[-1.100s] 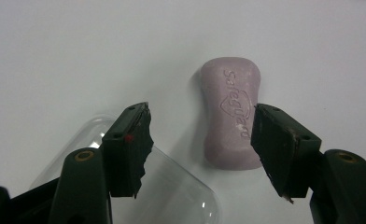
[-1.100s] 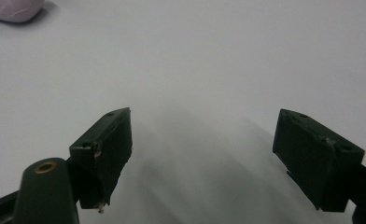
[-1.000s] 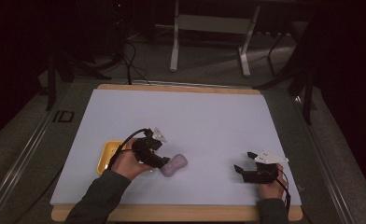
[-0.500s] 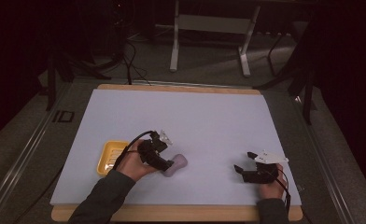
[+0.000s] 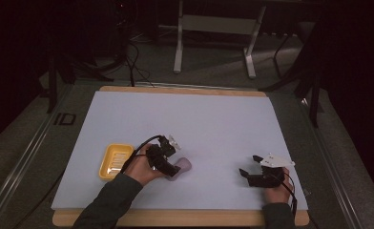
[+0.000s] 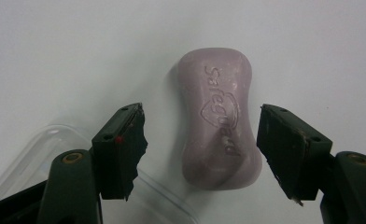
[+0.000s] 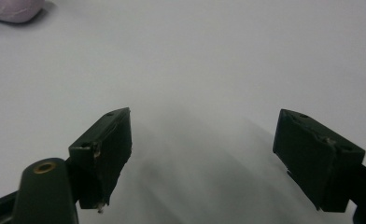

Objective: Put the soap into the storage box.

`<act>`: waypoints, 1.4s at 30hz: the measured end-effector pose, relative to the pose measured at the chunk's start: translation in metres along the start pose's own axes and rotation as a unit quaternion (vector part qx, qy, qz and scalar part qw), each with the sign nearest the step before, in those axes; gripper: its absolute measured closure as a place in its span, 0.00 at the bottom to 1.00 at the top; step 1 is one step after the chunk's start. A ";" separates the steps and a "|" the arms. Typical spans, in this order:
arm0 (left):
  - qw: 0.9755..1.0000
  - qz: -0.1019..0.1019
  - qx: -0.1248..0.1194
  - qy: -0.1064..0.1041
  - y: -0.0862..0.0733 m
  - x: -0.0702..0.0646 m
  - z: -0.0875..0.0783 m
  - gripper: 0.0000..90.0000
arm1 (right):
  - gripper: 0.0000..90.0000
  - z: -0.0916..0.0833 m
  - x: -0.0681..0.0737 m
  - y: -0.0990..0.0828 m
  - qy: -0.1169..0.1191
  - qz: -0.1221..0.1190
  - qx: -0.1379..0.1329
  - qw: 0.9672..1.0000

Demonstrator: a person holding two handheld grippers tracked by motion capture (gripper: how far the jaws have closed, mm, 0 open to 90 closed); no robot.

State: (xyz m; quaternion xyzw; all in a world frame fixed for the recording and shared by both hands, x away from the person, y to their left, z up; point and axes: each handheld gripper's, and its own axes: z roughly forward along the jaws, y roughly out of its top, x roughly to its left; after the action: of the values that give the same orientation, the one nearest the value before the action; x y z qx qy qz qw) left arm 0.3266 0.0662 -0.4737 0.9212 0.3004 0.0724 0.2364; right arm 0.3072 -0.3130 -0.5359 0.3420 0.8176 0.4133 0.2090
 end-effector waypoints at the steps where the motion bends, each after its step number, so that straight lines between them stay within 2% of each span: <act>1: 1.000 0.001 0.001 -0.001 0.000 0.000 0.001 0.36 | 0.21 0.000 0.000 0.000 0.000 0.000 0.000 1.000; 13: 1.000 -0.002 0.013 -0.010 0.004 -0.003 0.013 0.36 | 0.21 0.000 0.000 0.000 -0.001 0.001 -0.001 1.000; 24: 1.000 0.004 0.029 -0.011 0.005 -0.006 0.024 0.36 | 0.21 0.000 0.000 0.000 -0.001 0.000 0.000 1.000; 35: 0.999 -0.005 0.039 -0.010 0.007 -0.008 0.033 0.36 | 0.21 0.000 0.000 0.000 -0.001 0.000 -0.001 1.000; 42: 0.998 -0.006 0.055 -0.017 0.008 -0.007 0.037 0.40 | 0.21 0.000 0.000 0.000 -0.002 0.000 -0.001 1.000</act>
State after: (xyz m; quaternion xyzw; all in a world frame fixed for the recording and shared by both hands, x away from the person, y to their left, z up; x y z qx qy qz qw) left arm 0.3352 0.0416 -0.5019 0.9322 0.3051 0.0391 0.1909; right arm 0.3069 -0.3131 -0.5358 0.3425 0.8171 0.4132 0.2107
